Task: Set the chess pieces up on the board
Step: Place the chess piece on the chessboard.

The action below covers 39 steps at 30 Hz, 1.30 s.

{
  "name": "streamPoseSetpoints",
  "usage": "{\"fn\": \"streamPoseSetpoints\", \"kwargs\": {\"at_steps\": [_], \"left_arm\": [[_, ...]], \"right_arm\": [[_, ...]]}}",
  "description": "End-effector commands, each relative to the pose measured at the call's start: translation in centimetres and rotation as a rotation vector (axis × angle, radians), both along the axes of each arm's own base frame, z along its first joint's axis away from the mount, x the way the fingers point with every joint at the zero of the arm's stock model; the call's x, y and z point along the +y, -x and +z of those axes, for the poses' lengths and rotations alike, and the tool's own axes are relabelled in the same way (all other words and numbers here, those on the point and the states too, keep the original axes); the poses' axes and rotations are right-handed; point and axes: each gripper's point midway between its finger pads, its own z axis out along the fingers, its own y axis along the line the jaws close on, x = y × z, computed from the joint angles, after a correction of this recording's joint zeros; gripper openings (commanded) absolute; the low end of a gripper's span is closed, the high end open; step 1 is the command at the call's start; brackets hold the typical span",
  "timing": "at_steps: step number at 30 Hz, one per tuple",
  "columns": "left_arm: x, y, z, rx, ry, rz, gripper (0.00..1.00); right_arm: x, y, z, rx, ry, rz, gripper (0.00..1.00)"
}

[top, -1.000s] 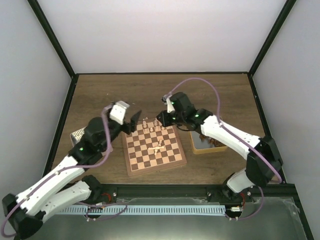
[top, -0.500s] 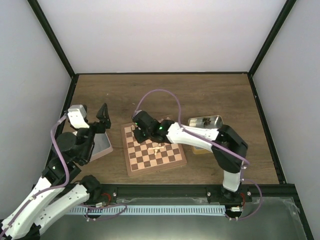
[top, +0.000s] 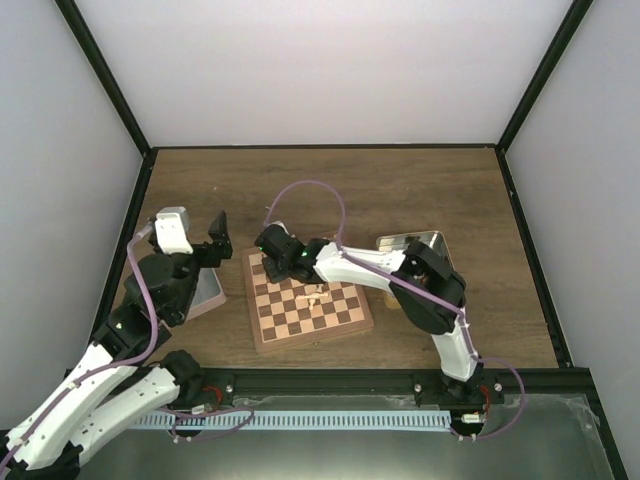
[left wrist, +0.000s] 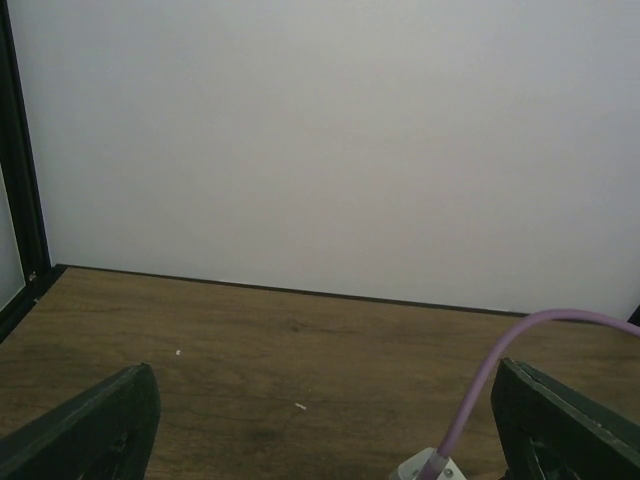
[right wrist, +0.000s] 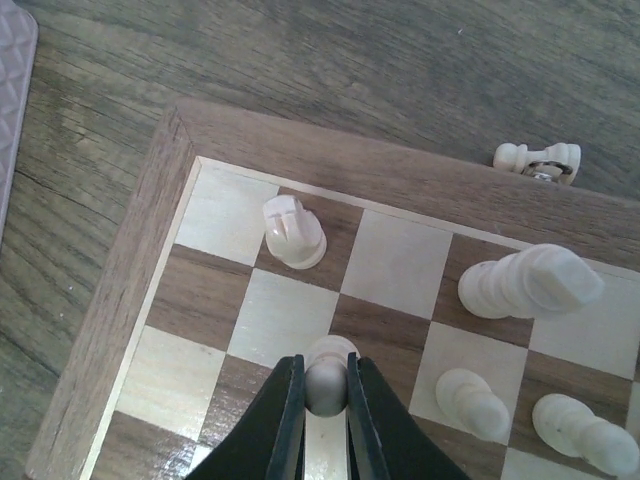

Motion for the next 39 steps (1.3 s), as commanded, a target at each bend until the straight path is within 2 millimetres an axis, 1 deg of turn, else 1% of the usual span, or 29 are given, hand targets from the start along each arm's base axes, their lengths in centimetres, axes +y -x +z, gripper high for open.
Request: {"fn": "streamPoseSetpoints", "kwargs": {"at_steps": [1, 13, 17, 19, 22, 24, 29, 31, 33, 34, 35, 37, 39], "left_arm": [[-0.4, -0.1, -0.7, 0.017, -0.01, -0.011, 0.93], [-0.4, -0.5, -1.1, 0.03, -0.032, 0.003, 0.94], [-0.3, -0.6, -1.1, 0.035, -0.035, 0.015, 0.94], [-0.1, -0.6, -1.2, 0.04, -0.035, 0.023, 0.94], [-0.1, -0.6, -1.1, 0.043, -0.034, 0.025, 0.94], [-0.1, -0.7, -1.0, 0.046, -0.033, 0.029, 0.94], [-0.2, -0.9, -0.3, 0.05, -0.028, 0.031, 0.96], [-0.6, -1.2, -0.1, 0.054, -0.034, 0.023, 0.96], [-1.1, -1.6, 0.0, 0.062, -0.04, 0.011, 0.96], [-1.5, -1.9, 0.0, 0.069, -0.045, 0.001, 0.92], [-1.8, -2.3, 0.0, 0.081, -0.047, -0.002, 0.86], [-2.4, -3.6, -0.7, 0.14, -0.055, -0.003, 0.75], [-3.8, -5.4, -2.8, 0.241, -0.082, -0.04, 0.69]], "right_arm": [[0.6, -1.0, 0.6, -0.027, -0.001, -0.029, 0.03], [0.2, -1.2, -1.2, -0.004, 0.041, -0.056, 0.04], [0.2, -1.1, -1.2, -0.002, 0.042, -0.058, 0.09], [0.2, -1.1, -0.9, -0.002, 0.034, -0.057, 0.16], [0.2, -1.2, 0.3, -0.016, 0.019, -0.065, 0.25], [0.3, -1.3, 1.7, -0.029, -0.006, -0.066, 0.28], [0.7, -1.2, 5.8, -0.054, -0.1, -0.063, 0.35], [0.5, -1.1, 7.6, -0.066, -0.146, -0.068, 0.36], [-0.2, -1.2, 9.3, -0.071, -0.197, -0.077, 0.37], [-0.7, -1.3, 10.2, -0.071, -0.228, -0.088, 0.37], [-1.5, -1.6, 10.9, -0.07, -0.254, -0.105, 0.38], [-3.5, -2.1, 11.6, -0.062, -0.294, -0.145, 0.39], [-5.6, -2.8, 12.0, -0.043, -0.33, -0.182, 0.39]]}}
